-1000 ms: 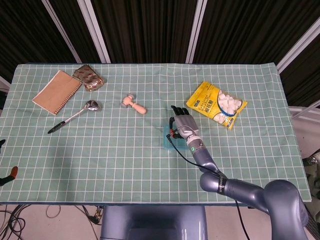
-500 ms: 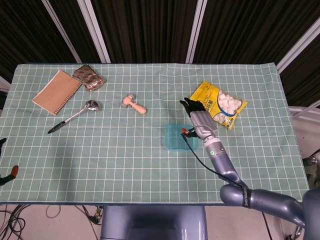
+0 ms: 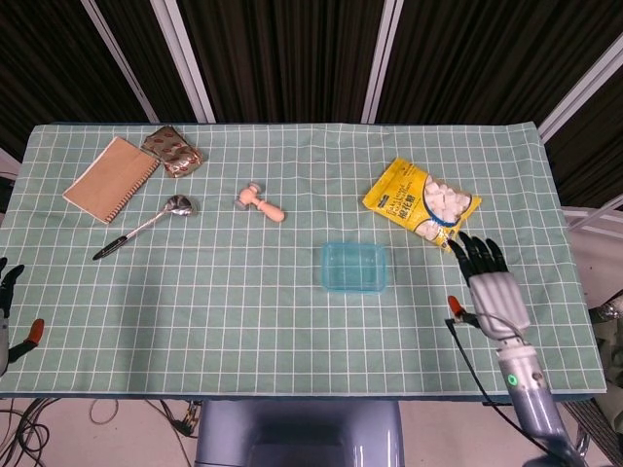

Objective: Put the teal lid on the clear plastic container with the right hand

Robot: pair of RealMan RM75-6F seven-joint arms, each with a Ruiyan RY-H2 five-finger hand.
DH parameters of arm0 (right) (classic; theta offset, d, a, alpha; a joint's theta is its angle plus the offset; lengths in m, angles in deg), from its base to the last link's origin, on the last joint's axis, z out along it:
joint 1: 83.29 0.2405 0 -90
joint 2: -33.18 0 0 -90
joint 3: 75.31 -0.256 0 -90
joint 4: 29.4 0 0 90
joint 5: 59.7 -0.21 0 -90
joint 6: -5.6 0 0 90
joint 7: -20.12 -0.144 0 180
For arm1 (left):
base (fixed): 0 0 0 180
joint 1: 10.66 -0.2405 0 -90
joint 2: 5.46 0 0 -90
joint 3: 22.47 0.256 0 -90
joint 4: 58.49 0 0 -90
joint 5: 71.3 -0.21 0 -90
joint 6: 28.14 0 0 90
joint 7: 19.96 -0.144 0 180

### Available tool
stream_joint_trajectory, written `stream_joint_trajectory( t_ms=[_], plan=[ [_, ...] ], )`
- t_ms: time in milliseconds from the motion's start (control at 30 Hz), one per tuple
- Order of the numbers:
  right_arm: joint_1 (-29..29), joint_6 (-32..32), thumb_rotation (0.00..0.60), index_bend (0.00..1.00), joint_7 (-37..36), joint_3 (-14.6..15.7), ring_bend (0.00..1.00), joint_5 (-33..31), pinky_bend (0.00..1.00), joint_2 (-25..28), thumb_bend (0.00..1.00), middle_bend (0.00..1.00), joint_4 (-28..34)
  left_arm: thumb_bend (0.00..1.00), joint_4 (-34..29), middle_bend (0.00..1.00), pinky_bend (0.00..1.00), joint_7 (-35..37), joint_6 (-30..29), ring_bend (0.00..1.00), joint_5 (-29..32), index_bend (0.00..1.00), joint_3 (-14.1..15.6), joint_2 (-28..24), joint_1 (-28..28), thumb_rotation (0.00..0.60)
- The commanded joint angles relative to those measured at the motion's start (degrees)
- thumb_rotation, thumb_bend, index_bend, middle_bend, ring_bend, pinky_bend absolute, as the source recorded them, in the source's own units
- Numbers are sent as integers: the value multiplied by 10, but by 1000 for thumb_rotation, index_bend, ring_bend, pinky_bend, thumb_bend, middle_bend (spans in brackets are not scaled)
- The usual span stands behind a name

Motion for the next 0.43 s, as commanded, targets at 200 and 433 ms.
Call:
stream_joint_trajectory(
  t_ms=[200,433],
  plan=[
    [-111,-109,600,21,0,60,0,93,0,2,351,0,-56,320,-25,0,0,-4,0,0,-25,108,26,-10,-14,600],
    [-127,-99,600,21,0,55,0,105,0,10,352,0,-51,320,-26,0,0,-4,3,0,-30,108,28,-15,-17,600]
  ],
)
